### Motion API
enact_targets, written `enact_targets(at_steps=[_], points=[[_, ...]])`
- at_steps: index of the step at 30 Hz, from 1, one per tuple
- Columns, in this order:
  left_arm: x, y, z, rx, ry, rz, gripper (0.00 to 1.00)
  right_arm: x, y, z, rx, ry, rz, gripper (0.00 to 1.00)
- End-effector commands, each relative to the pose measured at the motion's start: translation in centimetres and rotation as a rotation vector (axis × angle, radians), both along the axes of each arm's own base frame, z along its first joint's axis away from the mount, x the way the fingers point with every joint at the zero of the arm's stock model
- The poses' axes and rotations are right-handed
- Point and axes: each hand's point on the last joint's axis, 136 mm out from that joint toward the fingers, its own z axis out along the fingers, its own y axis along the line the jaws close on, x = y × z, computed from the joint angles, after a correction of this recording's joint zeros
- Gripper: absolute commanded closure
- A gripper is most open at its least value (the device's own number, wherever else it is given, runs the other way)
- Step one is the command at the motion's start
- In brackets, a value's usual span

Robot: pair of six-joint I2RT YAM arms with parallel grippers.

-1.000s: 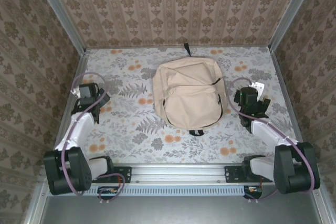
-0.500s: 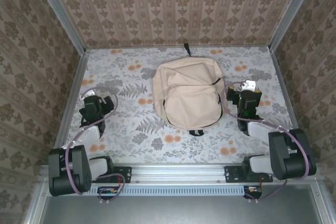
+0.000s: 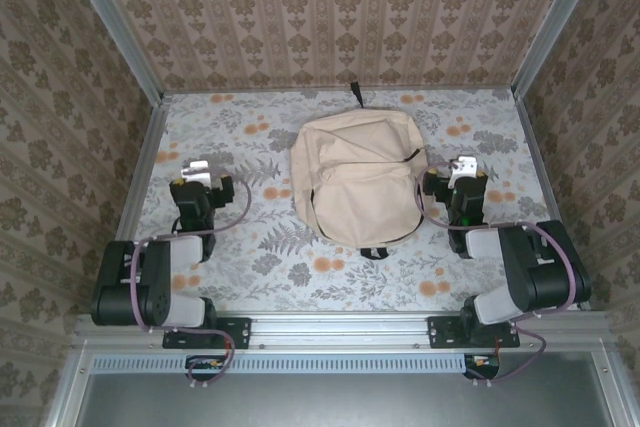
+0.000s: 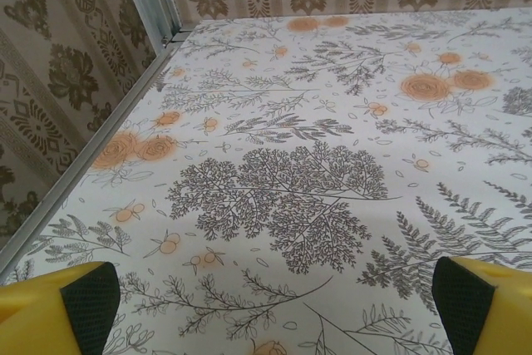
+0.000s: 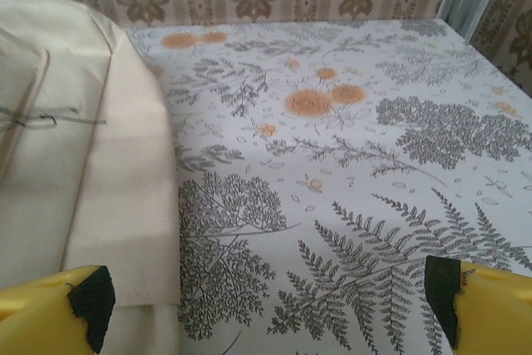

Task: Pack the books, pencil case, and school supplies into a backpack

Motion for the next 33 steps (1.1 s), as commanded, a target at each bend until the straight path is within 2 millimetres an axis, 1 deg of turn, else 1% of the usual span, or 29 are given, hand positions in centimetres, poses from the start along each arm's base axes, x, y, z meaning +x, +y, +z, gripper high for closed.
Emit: enact_targets(at_steps=[1, 3, 7, 10, 11, 12, 13, 22, 29, 33], points=[[0.5, 0.2, 0.6, 0.046, -0.061, 0.01, 0.0, 0.9, 0.8, 0.8, -0.015, -0.041, 0.031, 0.0], [0.6, 0.4, 0.1, 0.049, -0.061, 0.03, 0.0, 1.0, 0.7, 0.7, -0.016, -0.032, 0.021, 0.0], [0.7, 0.2, -0.1, 0.056, -0.06, 0.024, 0.0, 1.3, 0.1, 0.6, -0.011, -0.016, -0.016, 0.0], [1.9, 0.2, -0.7, 0.061, 0.017, 0.026, 0.0, 1.4, -0.5, 0.4, 0.02, -0.004, -0.025, 0.0], [2.0, 0.3, -0.7, 0.033, 0.019, 0.015, 0.0, 1.4, -0.5, 0.4, 0.019, -0.003, -0.026, 0.0], [2.1, 0.9, -0.7, 0.011, 0.021, 0.022, 0.0, 1.5, -0.5, 0.4, 0.02, -0.003, -0.025, 0.0], [2.0, 0.9, -0.8, 0.009, 0.025, 0.021, 0.0, 1.5, -0.5, 0.4, 0.02, -0.004, -0.025, 0.0], [2.0, 0.1, -0.7, 0.049, 0.016, 0.011, 0.0, 1.5, -0.5, 0.5, 0.02, -0.005, -0.024, 0.0], [2.4, -0.1, -0.9, 0.002, 0.04, -0.048, 0.0, 1.5, -0.5, 0.4, 0.02, -0.004, -0.025, 0.0], [2.4, -0.1, -1.0, 0.007, 0.039, -0.049, 0.0, 1.4, -0.5, 0.5, 0.02, -0.005, -0.024, 0.0]])
